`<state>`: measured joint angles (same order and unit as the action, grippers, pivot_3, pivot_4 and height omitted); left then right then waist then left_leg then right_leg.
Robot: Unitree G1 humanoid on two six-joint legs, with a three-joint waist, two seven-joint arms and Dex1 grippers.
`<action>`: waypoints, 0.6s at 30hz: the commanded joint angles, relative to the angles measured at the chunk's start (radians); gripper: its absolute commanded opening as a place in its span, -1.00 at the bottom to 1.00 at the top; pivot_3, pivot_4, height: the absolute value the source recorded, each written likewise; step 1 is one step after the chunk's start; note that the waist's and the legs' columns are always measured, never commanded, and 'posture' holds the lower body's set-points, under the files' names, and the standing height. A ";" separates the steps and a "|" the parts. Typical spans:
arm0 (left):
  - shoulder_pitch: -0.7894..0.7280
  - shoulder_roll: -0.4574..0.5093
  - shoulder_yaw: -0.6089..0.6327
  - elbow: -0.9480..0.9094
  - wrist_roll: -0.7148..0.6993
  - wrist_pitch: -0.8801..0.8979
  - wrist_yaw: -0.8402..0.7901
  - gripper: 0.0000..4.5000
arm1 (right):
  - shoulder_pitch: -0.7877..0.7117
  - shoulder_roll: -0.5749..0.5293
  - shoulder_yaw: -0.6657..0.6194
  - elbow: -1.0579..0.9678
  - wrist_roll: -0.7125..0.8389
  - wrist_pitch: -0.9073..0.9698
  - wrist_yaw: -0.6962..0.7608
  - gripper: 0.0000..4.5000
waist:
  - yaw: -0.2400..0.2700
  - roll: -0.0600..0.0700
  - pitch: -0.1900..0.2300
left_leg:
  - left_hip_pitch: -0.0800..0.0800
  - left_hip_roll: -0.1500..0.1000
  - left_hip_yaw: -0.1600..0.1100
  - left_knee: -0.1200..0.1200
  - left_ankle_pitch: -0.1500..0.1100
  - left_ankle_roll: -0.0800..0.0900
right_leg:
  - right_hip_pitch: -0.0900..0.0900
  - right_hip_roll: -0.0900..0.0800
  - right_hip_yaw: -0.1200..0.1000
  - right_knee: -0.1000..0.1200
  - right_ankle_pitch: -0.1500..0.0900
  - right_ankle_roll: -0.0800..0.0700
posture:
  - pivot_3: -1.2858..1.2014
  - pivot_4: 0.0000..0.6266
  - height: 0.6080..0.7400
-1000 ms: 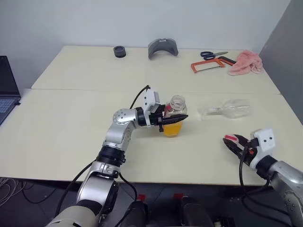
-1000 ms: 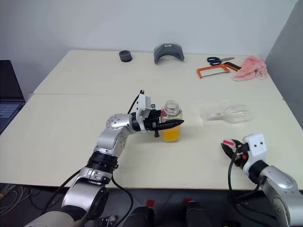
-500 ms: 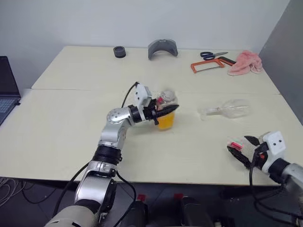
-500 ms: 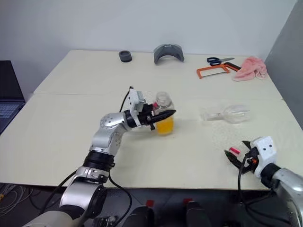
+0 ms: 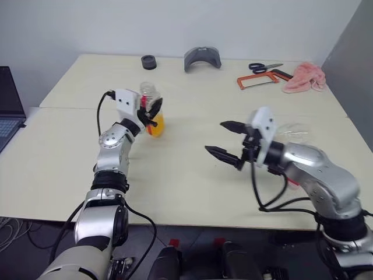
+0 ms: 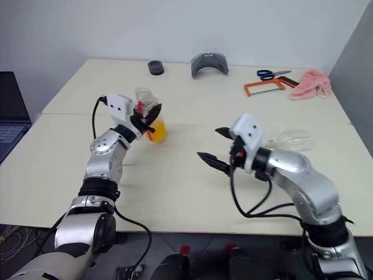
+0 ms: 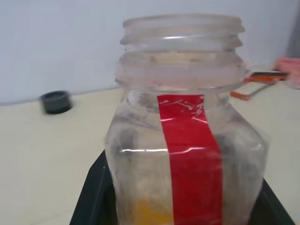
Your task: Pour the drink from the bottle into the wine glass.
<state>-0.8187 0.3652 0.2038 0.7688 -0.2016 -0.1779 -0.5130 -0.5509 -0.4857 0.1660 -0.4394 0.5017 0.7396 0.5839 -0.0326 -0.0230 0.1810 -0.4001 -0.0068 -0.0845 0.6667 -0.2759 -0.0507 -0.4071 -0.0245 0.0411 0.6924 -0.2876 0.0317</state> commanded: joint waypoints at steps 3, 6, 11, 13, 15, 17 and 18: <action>-0.032 0.027 0.026 0.036 0.025 -0.078 0.091 -0.30 | -0.114 0.083 0.085 0.117 -0.079 -0.037 0.006 1.00 | 0.004 0.000 0.000 | 0.000 0.000 -0.001 0.000 0.000 0.000 | 0.000 0.000 0.000 0.000 0.000 0.000 | 0.03 -0.52 1.00; -0.029 0.022 0.037 0.060 0.021 -0.083 0.124 -0.30 | -0.145 0.120 0.109 0.172 -0.116 -0.056 0.008 1.00 | 0.002 -0.001 0.000 | 0.000 -0.001 -0.001 0.000 0.000 0.000 | 0.000 0.000 -0.001 0.000 0.000 0.000 | 0.03 -0.52 1.00; -0.012 0.010 0.026 0.067 0.027 -0.100 0.137 0.45 | -0.151 0.141 0.114 0.187 -0.143 -0.067 0.024 1.00 | 0.000 -0.001 0.000 | 0.000 -0.001 -0.001 -0.001 0.000 0.000 | -0.001 0.000 0.000 0.001 0.000 0.000 | 0.03 -0.52 1.00; 0.000 0.002 0.020 0.059 0.029 -0.106 0.137 0.70 | -0.148 0.145 0.110 0.181 -0.148 -0.064 0.028 1.00 | 0.000 -0.001 0.000 | 0.000 -0.001 -0.001 -0.001 0.000 0.000 | -0.001 0.000 0.000 0.002 0.000 0.000 | 0.03 -0.52 1.00; 0.009 -0.003 0.017 0.054 0.033 -0.109 0.138 1.00 | -0.144 0.146 0.105 0.175 -0.152 -0.060 0.031 1.00 | 0.000 -0.001 0.000 | 0.001 -0.001 -0.001 -0.001 0.000 0.000 | -0.001 0.000 0.000 0.003 0.000 0.000 | 0.03 -0.52 1.00; 0.025 -0.009 0.015 0.038 0.033 -0.110 0.142 1.00 | -0.137 0.143 0.100 0.161 -0.150 -0.051 0.032 1.00 | -0.001 -0.001 0.000 | 0.001 -0.001 -0.001 -0.001 0.000 0.000 | -0.002 0.000 0.000 0.003 0.000 0.000 | 0.03 -0.52 1.00; 0.037 -0.013 0.015 0.025 0.032 -0.110 0.143 1.00 | -0.131 0.140 0.097 0.152 -0.147 -0.044 0.033 1.00 | -0.001 -0.001 0.000 | 0.001 -0.001 -0.001 -0.001 0.000 0.000 | -0.002 0.000 0.000 0.003 0.000 0.000 | 0.03 -0.52 1.00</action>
<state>-0.7857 0.3532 0.2229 0.8452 -0.1748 -0.2681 -0.3794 -0.6786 -0.3460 0.2805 -0.2340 0.3527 0.6969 0.6092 -0.0335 -0.0235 0.1806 -0.3993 -0.0074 -0.0853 0.6661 -0.2760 -0.0505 -0.4089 -0.0241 0.0408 0.6960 -0.2875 0.0315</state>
